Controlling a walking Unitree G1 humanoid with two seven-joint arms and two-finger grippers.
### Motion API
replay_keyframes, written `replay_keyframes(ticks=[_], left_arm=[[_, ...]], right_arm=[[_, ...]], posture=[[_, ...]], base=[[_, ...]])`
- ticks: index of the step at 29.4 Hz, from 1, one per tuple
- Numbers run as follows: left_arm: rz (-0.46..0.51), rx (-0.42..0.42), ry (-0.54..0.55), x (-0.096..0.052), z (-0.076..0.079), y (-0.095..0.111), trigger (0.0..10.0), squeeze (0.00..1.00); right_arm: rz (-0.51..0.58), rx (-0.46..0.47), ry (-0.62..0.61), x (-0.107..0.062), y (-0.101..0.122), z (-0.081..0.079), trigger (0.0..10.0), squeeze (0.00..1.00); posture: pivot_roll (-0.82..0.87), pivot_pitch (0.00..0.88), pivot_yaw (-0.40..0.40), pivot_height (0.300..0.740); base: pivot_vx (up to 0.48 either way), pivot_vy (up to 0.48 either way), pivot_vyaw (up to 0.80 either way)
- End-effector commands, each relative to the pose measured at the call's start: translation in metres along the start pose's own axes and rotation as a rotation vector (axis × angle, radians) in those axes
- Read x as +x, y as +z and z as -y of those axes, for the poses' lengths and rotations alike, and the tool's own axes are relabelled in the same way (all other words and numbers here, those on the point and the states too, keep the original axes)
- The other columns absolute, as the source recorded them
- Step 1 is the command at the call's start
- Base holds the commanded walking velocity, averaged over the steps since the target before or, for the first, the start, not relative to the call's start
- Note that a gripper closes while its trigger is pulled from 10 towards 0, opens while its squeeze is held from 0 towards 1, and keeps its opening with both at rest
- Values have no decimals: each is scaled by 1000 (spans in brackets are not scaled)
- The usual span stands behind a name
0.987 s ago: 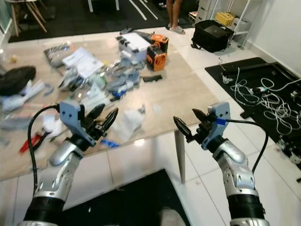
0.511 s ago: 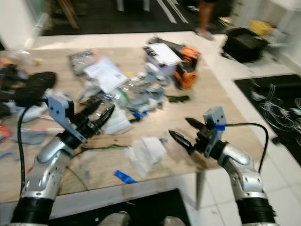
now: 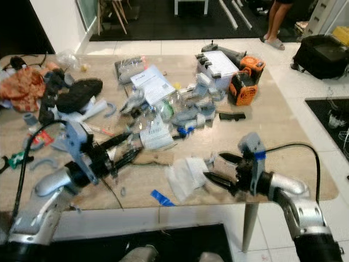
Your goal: Picking trash to rubbish bin
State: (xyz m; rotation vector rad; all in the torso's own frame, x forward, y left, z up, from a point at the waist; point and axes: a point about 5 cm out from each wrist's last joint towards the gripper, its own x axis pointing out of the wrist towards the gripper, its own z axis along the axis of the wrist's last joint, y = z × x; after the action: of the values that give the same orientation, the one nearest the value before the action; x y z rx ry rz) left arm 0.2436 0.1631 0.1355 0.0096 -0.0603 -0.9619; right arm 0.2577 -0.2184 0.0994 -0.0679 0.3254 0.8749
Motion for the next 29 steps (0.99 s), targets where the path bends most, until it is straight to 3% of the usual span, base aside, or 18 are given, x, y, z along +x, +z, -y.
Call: replay_keyframes(ticks=[1,7,12,16,24,25,29], left_arm=[[-45,14,-52,2,5,-2,10000,0],[-71,23,-73,2,7,-4,10000,0],[-95,27,-85,0,8,-8,10000,0],[-105,27,-101,-1,9,-12,10000,0],[-114,32,-106,-2,9,-15,10000,0],[-118,35,-112,-3,8,-17,10000,0],[-120,41,-124,-3,8,-17,10000,0]], right_arm=[[-18,-6,-26,1,-1,2,10000,0],[30,13,-17,5,3,2,10000,0],[124,95,196,15,11,-16,10000,0],[68,116,364,20,10,-27,10000,0],[-42,48,373,24,0,-24,10000,0],[-73,1,316,25,-2,-14,10000,0],[-91,-48,273,24,-1,-2,10000,0]], posture=[[-61,0,-33,740],[-62,0,-30,740],[-57,0,-27,740],[-48,0,-24,740],[-41,0,-22,740],[-40,0,-20,740],[-40,0,-20,740]], base=[[0,0,0],[0,0,0],[0,0,0],[0,0,0],[0,0,0],[0,0,0],[0,0,0]])
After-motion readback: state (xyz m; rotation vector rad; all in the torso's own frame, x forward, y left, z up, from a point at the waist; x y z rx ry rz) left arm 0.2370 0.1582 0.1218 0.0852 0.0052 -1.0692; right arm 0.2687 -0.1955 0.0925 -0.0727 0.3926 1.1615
